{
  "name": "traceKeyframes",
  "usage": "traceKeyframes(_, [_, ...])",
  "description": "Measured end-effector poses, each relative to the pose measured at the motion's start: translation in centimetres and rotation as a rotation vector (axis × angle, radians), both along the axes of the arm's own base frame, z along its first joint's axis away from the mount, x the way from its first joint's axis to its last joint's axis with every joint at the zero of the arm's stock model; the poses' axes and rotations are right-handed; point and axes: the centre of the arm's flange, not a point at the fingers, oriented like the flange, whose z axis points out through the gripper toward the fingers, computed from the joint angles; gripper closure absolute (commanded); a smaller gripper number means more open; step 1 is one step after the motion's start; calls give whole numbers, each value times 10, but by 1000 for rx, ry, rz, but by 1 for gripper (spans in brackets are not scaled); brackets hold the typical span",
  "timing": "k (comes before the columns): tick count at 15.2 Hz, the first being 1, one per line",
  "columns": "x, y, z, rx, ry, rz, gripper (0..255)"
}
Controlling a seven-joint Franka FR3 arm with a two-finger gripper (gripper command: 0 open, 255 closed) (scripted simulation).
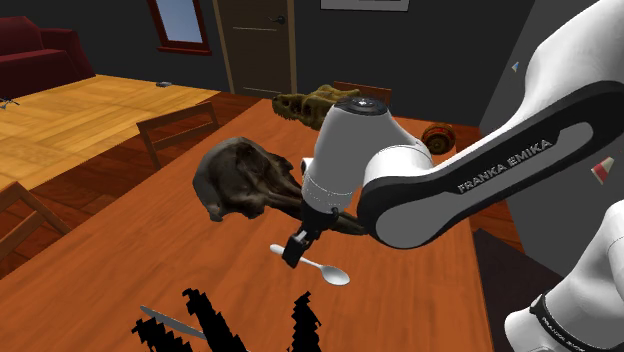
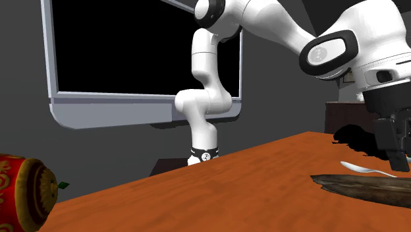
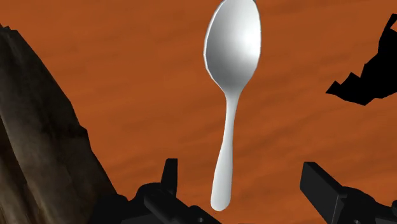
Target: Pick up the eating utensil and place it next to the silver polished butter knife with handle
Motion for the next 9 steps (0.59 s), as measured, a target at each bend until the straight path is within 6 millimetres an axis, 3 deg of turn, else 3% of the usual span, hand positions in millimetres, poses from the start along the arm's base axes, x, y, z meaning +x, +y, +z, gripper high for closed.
traceKeyframes(3, [-6,-6,27,0,-1,0,0])
traceKeyframes(9, [-6,-8,32,0,1,0,0])
